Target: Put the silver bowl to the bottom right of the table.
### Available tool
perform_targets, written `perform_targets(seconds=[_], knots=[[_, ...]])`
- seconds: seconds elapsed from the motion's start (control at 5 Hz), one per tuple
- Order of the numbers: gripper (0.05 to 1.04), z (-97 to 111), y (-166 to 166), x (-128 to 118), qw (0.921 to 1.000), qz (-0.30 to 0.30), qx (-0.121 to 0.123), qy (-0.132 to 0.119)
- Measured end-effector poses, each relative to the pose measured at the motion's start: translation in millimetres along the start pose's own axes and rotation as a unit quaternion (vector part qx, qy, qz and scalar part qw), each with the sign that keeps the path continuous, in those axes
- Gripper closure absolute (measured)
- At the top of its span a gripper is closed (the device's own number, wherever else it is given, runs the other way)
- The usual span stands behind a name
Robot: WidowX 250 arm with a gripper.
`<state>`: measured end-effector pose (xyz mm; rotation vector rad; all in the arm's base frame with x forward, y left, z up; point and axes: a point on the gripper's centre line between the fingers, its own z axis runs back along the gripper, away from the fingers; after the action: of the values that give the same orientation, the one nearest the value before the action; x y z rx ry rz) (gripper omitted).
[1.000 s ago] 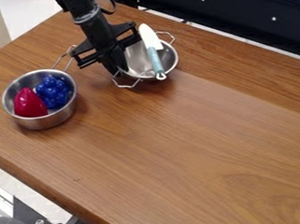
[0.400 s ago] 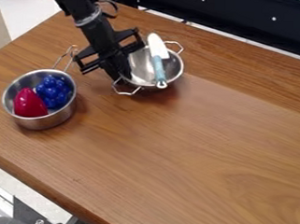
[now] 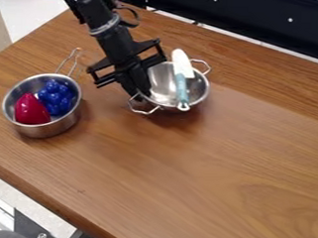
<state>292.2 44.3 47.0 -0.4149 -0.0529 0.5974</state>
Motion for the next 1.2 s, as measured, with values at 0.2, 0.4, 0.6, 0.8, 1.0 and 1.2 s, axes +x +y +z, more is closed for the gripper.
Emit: perform_targets(seconds=[0.2,0.4,0.6,0.8,1.0,1.2], knots=[[1.025,1,-13,-20,0.9999,-0.012,-0.005,0.010],[1.025,0,-26,-41,0.9992,-0.030,-0.020,0.019],[1.025,-8,-38,-61,0.9981,-0.049,-0.026,0.026],[1.025,-22,-44,-82,0.9965,-0.073,-0.019,0.035],[1.025,-30,-49,-99,0.9949,-0.094,-0.016,0.035],[1.025,-36,-50,-108,0.9938,-0.104,-0.015,0.036]])
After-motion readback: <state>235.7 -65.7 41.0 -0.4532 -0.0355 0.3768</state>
